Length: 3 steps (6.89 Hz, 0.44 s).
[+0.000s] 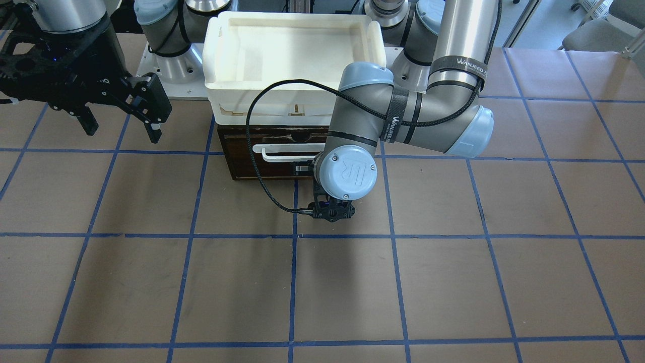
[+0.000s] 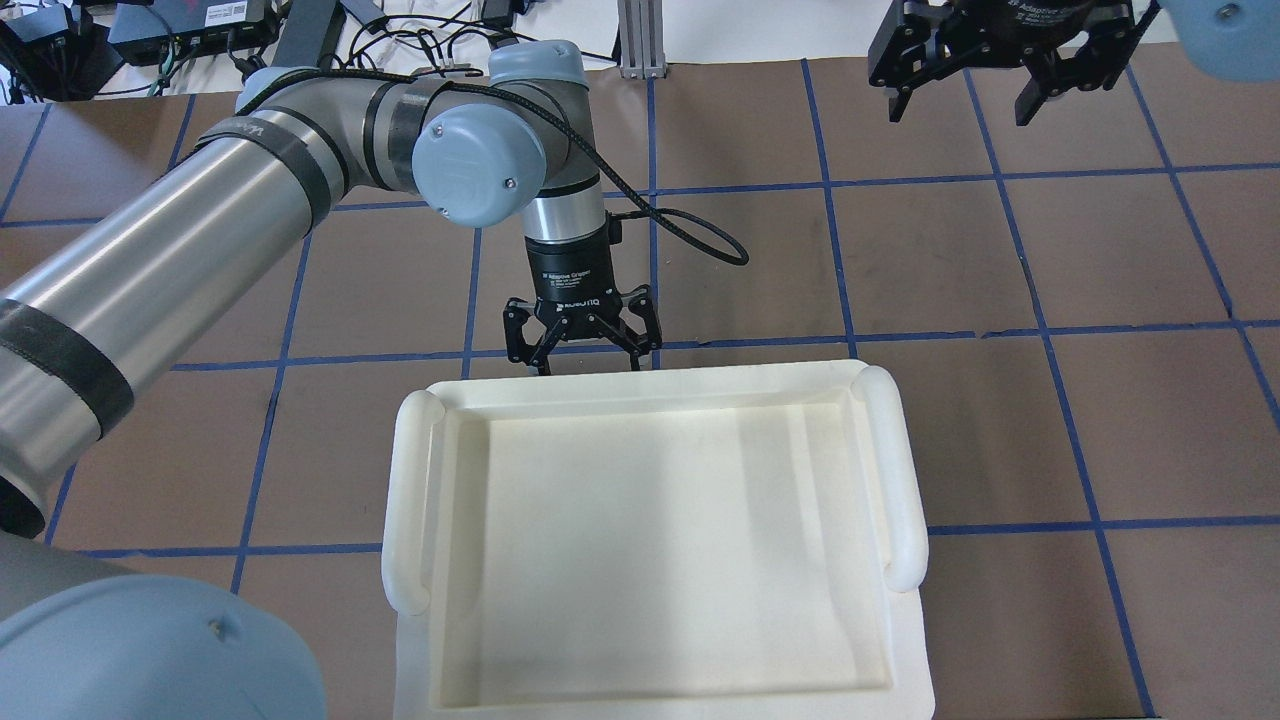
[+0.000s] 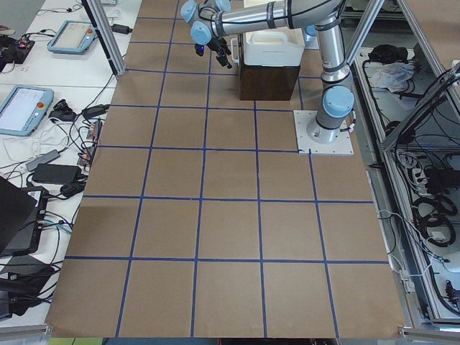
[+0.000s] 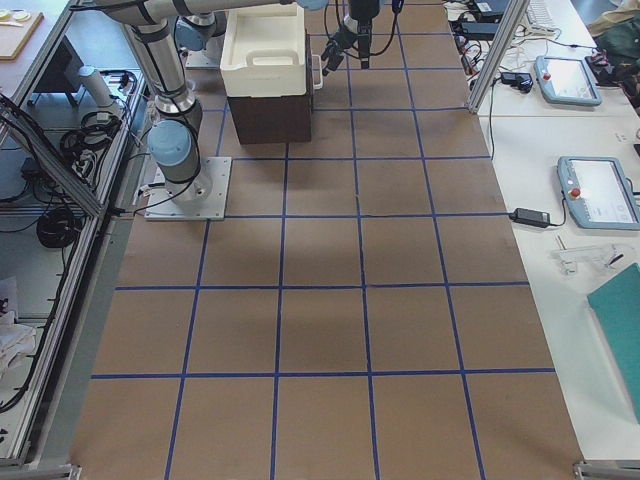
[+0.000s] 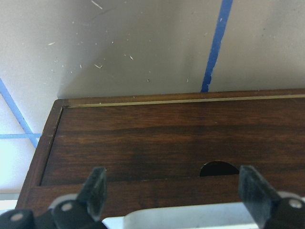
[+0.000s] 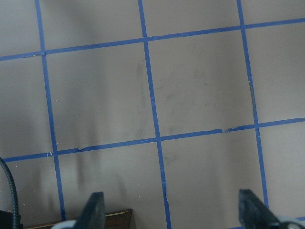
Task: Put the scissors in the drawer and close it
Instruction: 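Press the drawer fully shut with the left gripper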
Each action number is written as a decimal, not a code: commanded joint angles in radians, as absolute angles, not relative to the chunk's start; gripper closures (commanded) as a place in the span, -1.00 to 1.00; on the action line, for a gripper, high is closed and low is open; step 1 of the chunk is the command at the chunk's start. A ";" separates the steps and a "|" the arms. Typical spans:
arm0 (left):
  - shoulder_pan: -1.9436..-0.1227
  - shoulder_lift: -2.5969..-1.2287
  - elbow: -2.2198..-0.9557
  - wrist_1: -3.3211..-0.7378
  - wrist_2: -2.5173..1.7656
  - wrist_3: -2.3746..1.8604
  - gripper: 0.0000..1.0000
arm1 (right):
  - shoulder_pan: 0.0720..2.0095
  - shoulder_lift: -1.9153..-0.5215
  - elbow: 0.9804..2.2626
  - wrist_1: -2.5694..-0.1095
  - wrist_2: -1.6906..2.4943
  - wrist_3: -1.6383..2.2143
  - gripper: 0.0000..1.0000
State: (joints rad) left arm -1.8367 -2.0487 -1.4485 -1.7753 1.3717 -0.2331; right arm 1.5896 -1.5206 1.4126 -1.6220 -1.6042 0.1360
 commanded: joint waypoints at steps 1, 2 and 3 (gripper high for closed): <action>-1.833 -2.033 -1.436 -1.770 1.373 -0.230 -1.00 | 1.591 -1.516 1.413 -1.632 -1.586 0.137 -1.00; -1.792 -2.010 -1.408 -1.740 1.365 -0.223 -1.00 | 1.589 -1.517 1.413 -1.631 -1.580 0.137 -1.00; -1.725 -1.987 -1.349 -1.697 1.371 -0.209 -1.00 | 1.591 -1.517 1.414 -1.631 -1.580 0.137 -1.00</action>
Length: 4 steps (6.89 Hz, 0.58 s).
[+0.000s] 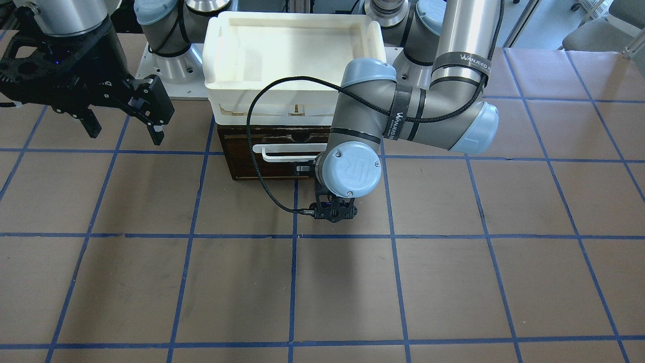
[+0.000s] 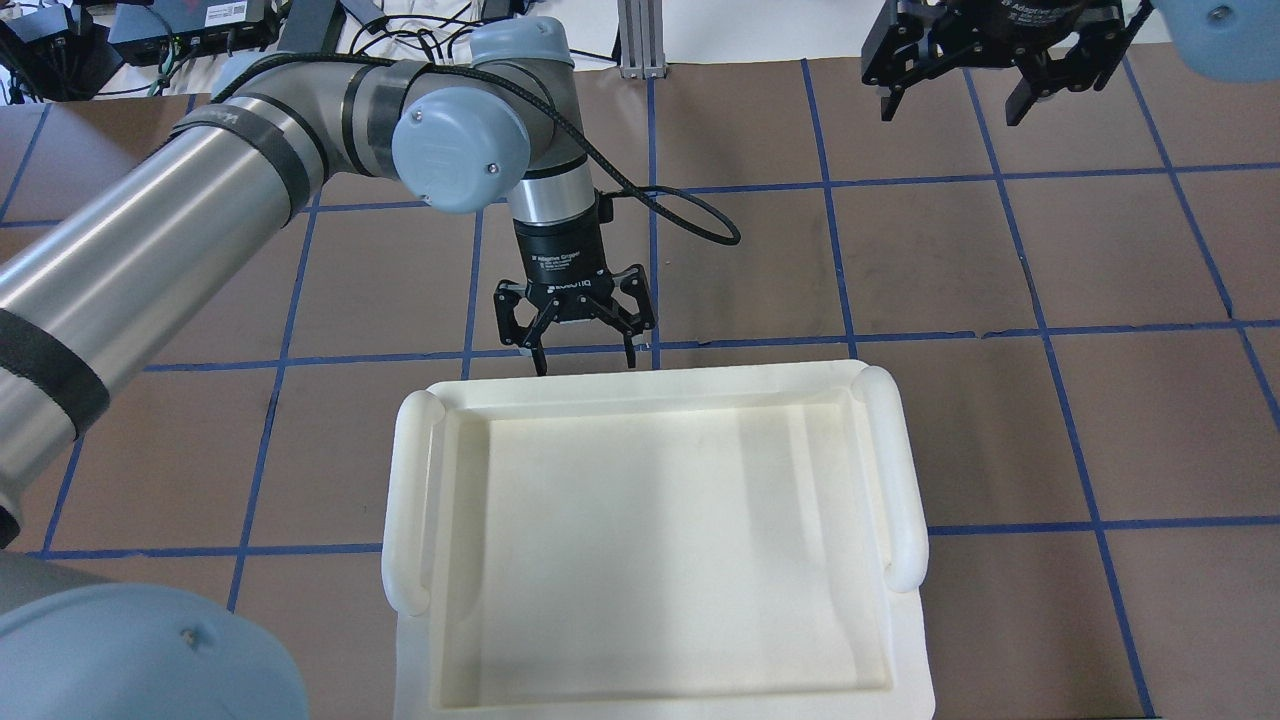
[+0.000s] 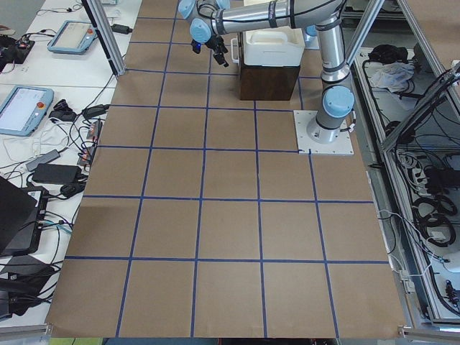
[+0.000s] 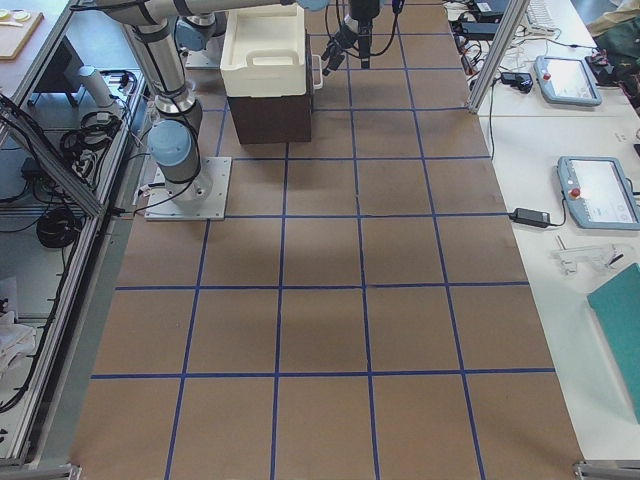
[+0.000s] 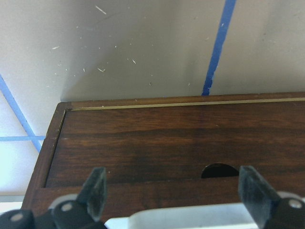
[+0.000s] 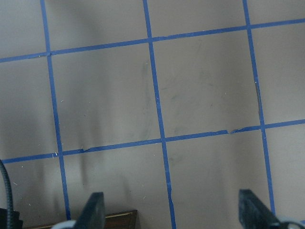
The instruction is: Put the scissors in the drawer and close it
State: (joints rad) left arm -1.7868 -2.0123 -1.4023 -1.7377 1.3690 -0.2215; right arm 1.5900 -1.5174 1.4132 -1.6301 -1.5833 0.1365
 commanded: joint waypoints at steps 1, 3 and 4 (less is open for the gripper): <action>-1.663 -1.955 -1.323 -1.653 1.376 -0.160 -1.00 | 1.589 -1.517 1.416 -1.631 -1.580 0.137 -1.00; -1.493 -1.850 -1.316 -1.603 1.446 0.040 -1.00 | 1.589 -1.517 1.416 -1.631 -1.580 0.137 -1.00; -1.429 -1.795 -1.318 -1.603 1.454 0.101 -1.00 | 1.589 -1.517 1.416 -1.629 -1.578 0.137 -1.00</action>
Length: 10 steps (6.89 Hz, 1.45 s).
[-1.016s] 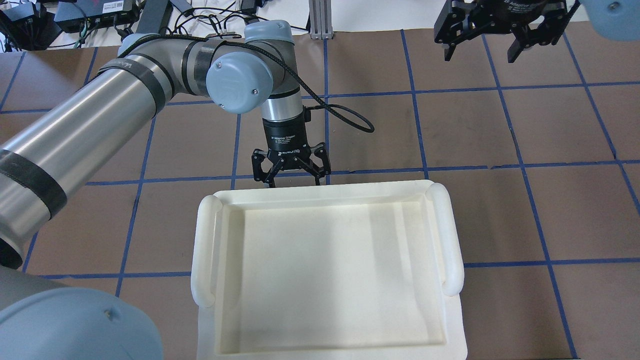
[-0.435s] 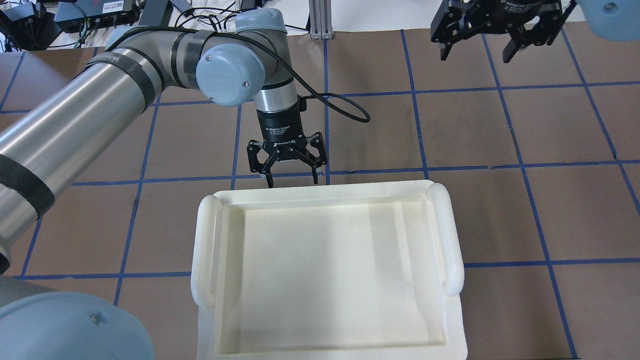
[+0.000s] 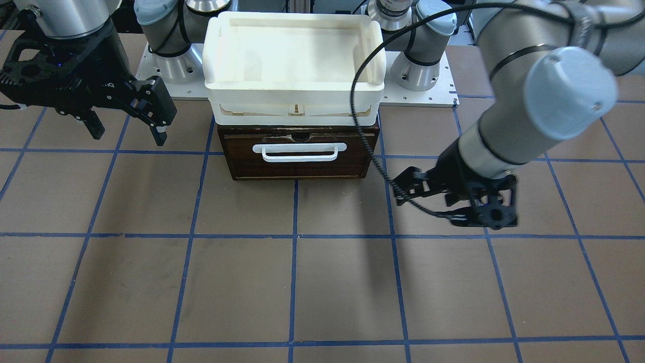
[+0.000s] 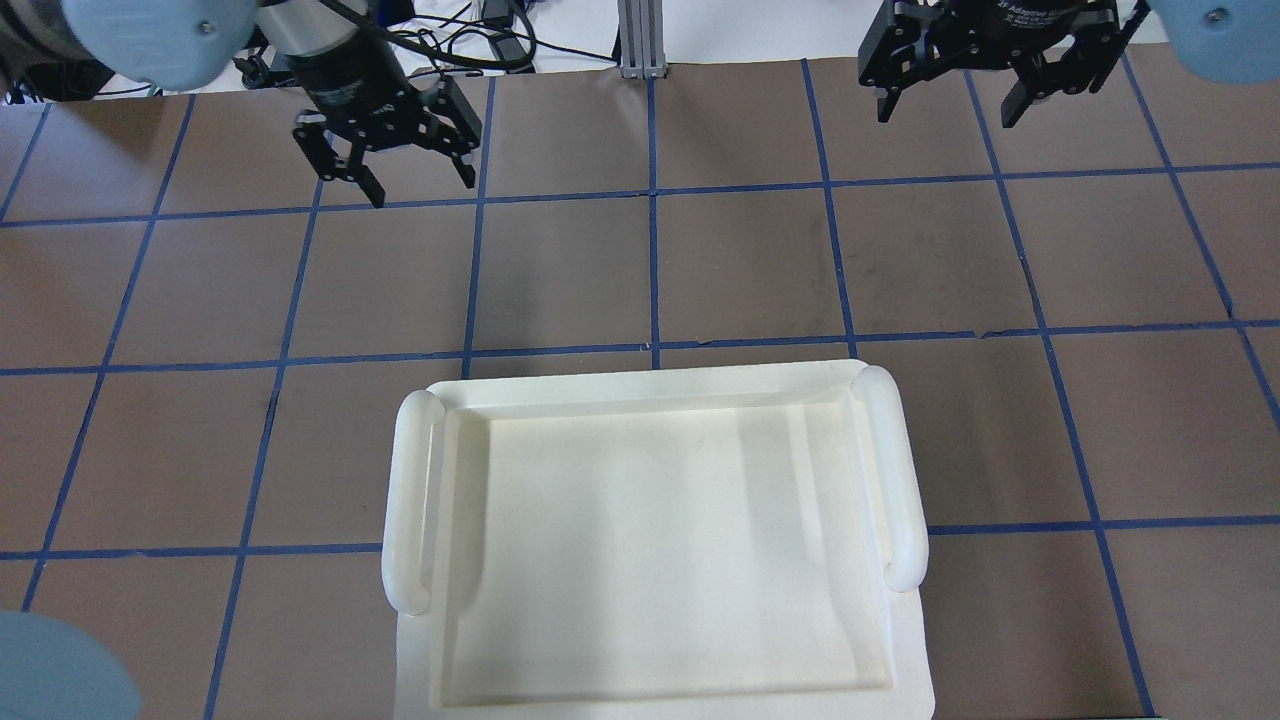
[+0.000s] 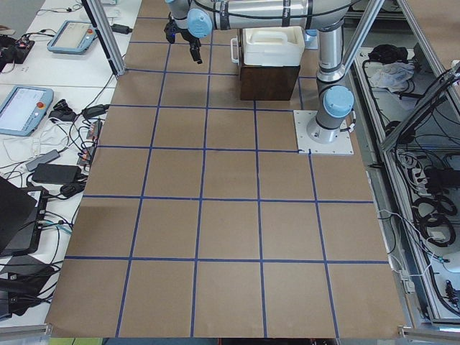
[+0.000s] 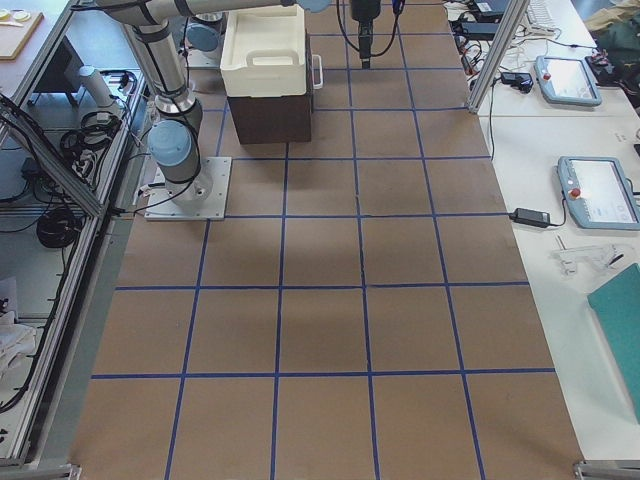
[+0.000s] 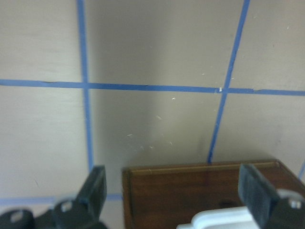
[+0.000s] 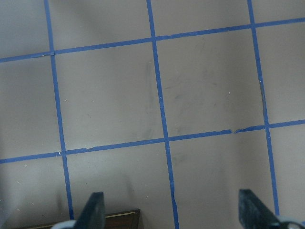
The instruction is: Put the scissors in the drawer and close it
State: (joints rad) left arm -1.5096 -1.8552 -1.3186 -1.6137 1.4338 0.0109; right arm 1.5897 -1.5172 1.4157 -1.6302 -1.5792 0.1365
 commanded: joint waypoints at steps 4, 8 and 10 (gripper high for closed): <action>-1.427 -1.580 -1.345 -1.666 1.621 0.152 -1.00 | 1.589 -1.517 1.417 -1.629 -1.578 0.137 -1.00; -1.439 -1.558 -1.420 -1.655 1.531 0.155 -1.00 | 1.589 -1.517 1.417 -1.629 -1.578 0.137 -1.00; -1.439 -1.554 -1.422 -1.658 1.543 0.156 -1.00 | 1.589 -1.517 1.417 -1.629 -1.578 0.137 -1.00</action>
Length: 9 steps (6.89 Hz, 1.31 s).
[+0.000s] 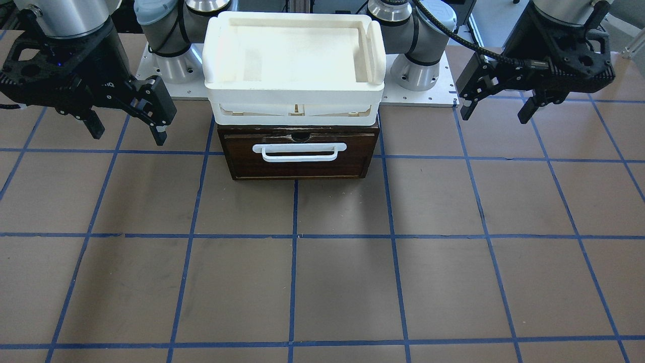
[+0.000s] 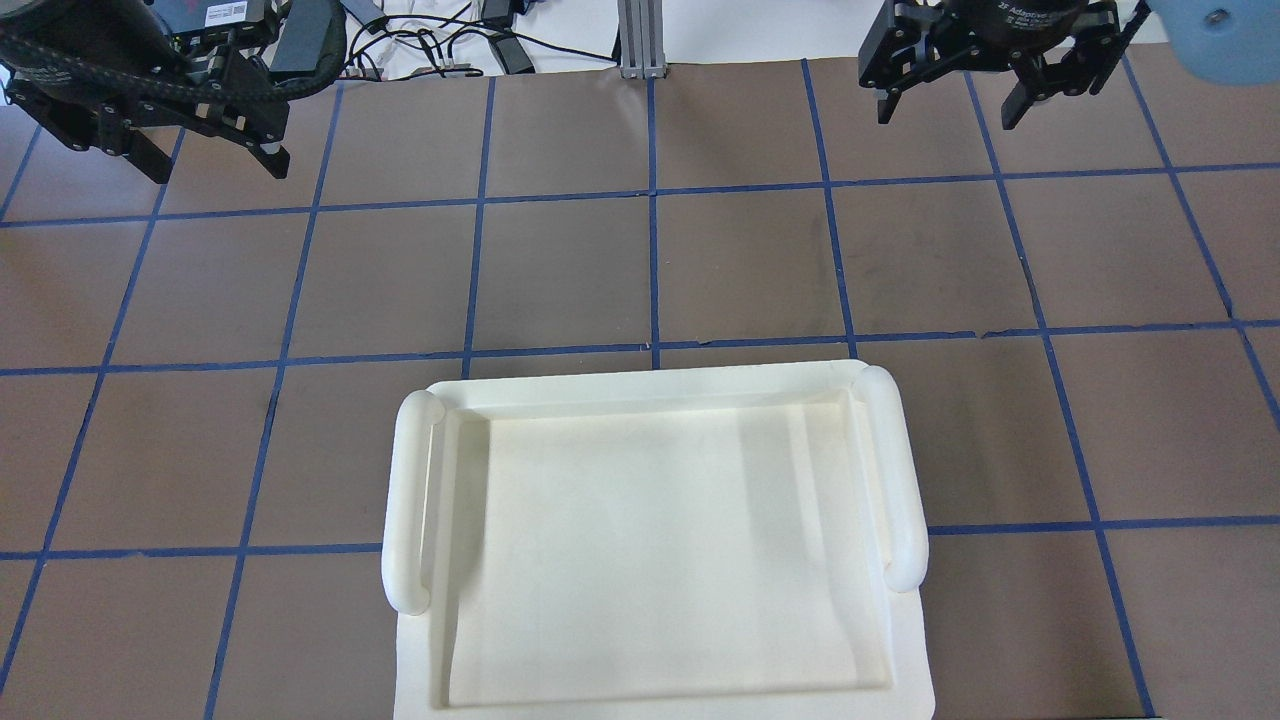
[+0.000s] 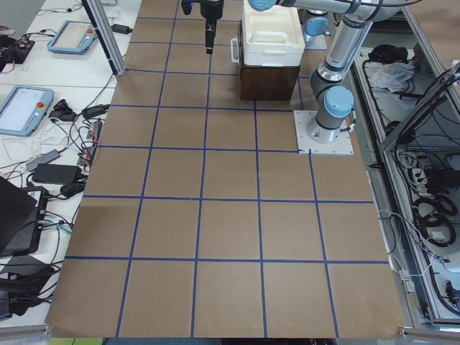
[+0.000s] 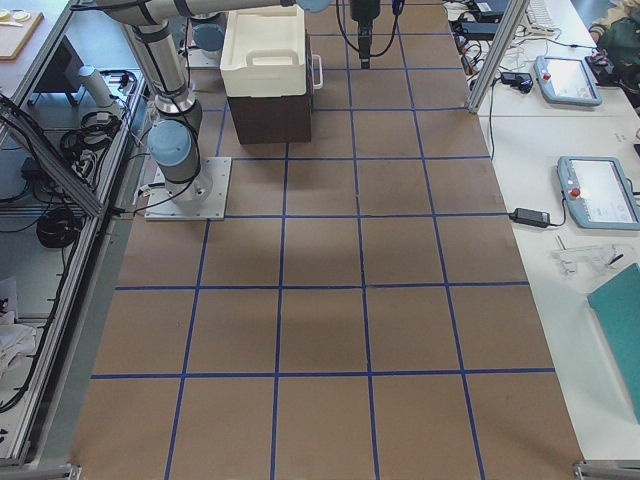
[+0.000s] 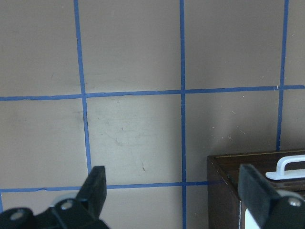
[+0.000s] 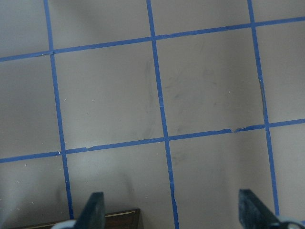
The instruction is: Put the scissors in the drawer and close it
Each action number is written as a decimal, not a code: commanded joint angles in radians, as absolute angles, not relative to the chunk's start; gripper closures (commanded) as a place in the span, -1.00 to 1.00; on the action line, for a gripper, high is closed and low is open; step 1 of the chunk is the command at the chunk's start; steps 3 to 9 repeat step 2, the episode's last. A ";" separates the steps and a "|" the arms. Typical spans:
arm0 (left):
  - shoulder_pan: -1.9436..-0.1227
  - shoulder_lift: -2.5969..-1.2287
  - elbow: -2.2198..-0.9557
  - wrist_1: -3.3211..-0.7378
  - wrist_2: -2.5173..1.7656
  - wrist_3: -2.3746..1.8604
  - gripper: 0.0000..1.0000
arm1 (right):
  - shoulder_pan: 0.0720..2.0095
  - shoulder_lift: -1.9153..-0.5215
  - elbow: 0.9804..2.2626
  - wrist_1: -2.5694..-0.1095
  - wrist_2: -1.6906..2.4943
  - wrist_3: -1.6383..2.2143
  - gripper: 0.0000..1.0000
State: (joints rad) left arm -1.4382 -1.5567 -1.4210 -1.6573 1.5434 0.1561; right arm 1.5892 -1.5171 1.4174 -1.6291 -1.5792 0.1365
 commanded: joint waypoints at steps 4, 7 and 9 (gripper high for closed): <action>-1.437 -1.551 -1.439 -1.658 1.543 0.156 -1.00 | 1.589 -1.517 1.417 -1.629 -1.578 0.137 -1.00; -1.437 -1.551 -1.439 -1.658 1.543 0.156 -1.00 | 1.589 -1.517 1.417 -1.629 -1.578 0.137 -1.00; -1.437 -1.551 -1.439 -1.658 1.543 0.156 -1.00 | 1.589 -1.517 1.417 -1.629 -1.578 0.137 -1.00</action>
